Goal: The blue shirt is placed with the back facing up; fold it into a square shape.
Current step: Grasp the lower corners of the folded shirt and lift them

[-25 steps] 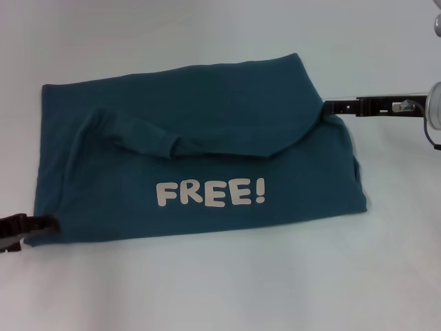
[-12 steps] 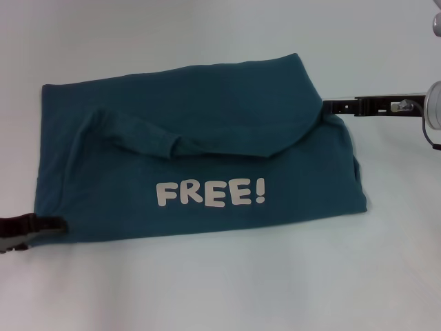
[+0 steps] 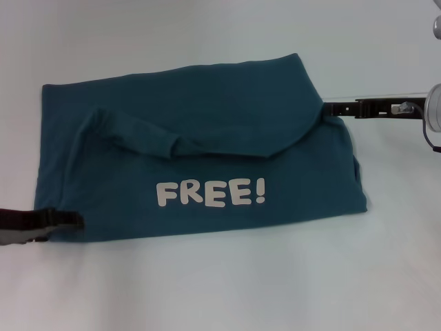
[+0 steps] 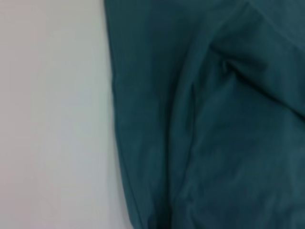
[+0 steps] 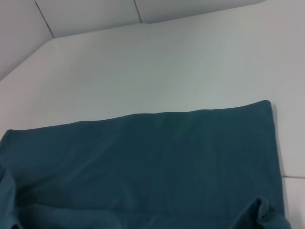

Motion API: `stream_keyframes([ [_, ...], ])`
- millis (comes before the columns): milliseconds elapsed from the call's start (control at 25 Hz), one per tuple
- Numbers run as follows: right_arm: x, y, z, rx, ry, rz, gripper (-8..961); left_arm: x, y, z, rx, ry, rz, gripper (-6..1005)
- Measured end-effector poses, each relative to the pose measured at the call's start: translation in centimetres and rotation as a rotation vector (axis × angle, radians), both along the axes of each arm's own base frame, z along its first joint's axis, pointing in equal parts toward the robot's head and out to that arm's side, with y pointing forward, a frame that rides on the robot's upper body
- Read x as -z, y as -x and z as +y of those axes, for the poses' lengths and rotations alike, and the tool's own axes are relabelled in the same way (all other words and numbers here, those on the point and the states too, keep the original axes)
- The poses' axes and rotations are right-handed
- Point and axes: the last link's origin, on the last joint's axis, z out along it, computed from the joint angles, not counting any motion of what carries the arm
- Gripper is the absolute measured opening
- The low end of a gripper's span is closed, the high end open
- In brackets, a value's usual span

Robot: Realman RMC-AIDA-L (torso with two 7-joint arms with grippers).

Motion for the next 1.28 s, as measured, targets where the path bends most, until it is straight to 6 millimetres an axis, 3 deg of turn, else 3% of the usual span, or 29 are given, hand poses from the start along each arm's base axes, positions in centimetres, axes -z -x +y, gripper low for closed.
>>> stream_keyframes([
  [120, 0.0, -0.1, 0.0, 0.002, 0.000, 0.000, 915, 0.2, -0.2, 0.3, 0.018, 0.001, 0.006, 917],
  [360, 0.1, -0.2, -0.1, 0.004, 0.002, 0.002, 915, 0.3, -0.4, 1.0, 0.040, -0.015, 0.041, 739],
  [560, 0.1, -0.4, -0.3, 0.010, 0.002, 0.002, 915, 0.5, -0.6, 1.1, 0.052, -0.008, 0.052, 511],
  [680, 0.0, -0.7, -0.4, 0.015, 0.001, 0.001, 916, 0.6, -0.7, 1.2, 0.057, -0.003, 0.056, 295],
  [1080, -1.5, -1.4, -1.4, 0.107, 0.065, -0.100, 916, 0.8, -0.8, 1.1, 0.077, 0.007, 0.058, 75],
  [1280, -2.2, -0.9, -2.9, 0.176, 0.170, -0.201, 916, 1.1, -1.0, 1.1, 0.095, 0.024, 0.066, 67],
])
